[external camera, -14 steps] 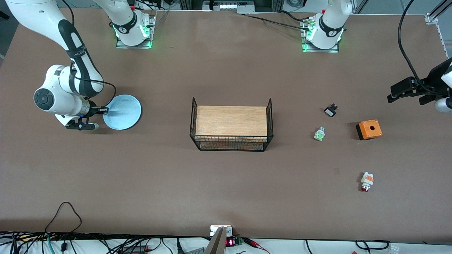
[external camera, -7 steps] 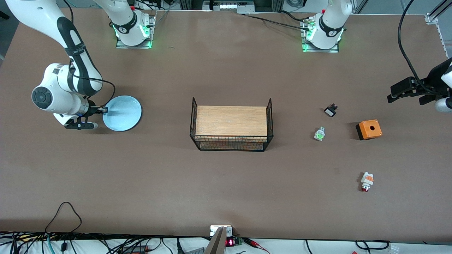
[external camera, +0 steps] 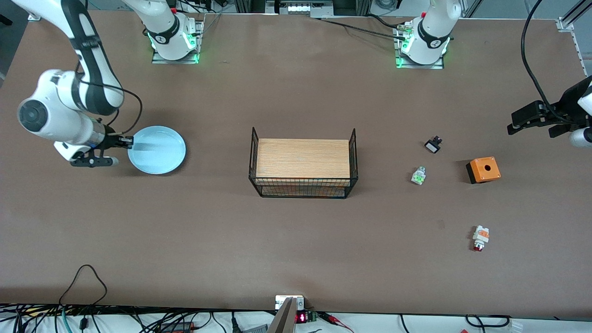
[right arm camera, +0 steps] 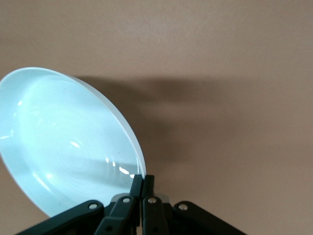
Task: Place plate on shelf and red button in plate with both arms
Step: 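Close the right gripper on the plate rim and lift it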
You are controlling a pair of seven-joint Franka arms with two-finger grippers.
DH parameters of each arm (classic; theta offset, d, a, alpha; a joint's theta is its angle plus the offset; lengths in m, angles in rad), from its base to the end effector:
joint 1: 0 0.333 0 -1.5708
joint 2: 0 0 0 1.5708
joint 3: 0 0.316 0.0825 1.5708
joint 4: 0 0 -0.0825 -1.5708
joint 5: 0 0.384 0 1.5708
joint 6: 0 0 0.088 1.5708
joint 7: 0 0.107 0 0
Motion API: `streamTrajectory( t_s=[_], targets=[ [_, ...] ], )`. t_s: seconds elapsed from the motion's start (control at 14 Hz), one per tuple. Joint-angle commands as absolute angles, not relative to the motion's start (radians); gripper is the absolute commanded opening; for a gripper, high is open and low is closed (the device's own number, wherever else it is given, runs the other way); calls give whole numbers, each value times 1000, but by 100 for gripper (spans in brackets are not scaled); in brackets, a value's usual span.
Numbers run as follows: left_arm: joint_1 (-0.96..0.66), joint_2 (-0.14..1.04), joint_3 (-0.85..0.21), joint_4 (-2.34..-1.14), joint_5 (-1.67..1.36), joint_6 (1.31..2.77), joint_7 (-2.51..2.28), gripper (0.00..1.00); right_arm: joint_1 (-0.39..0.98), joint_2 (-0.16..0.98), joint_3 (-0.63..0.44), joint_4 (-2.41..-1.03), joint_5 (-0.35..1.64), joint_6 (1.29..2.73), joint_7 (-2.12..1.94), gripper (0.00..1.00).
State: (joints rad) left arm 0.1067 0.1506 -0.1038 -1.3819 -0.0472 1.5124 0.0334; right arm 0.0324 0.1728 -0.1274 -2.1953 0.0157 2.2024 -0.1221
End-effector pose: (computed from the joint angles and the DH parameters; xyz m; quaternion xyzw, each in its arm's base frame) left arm 0.5951 0.0016 0.6221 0.9993 -0.0159 -0.0090 0.0315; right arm 0.5298 -0.0498 0.2937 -0.9966 -0.0084 0.0821 0.0039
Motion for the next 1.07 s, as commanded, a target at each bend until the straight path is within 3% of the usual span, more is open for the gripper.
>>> streamTrajectory(
  t_s=[0.0, 0.29, 1.0],
  targets=[
    [104, 166, -100, -1344, -55, 1494, 51, 100, 43, 129, -120, -2148, 26, 2126, -118, 0],
    [104, 166, -100, -1344, -55, 1494, 51, 100, 71, 129, -120, -1981, 29, 1967, -91, 0],
    [103, 166, -101, -1344, -57, 1494, 49, 100, 181, 127, -120, -1678, 281, 1617, 227, 0]
  ],
)
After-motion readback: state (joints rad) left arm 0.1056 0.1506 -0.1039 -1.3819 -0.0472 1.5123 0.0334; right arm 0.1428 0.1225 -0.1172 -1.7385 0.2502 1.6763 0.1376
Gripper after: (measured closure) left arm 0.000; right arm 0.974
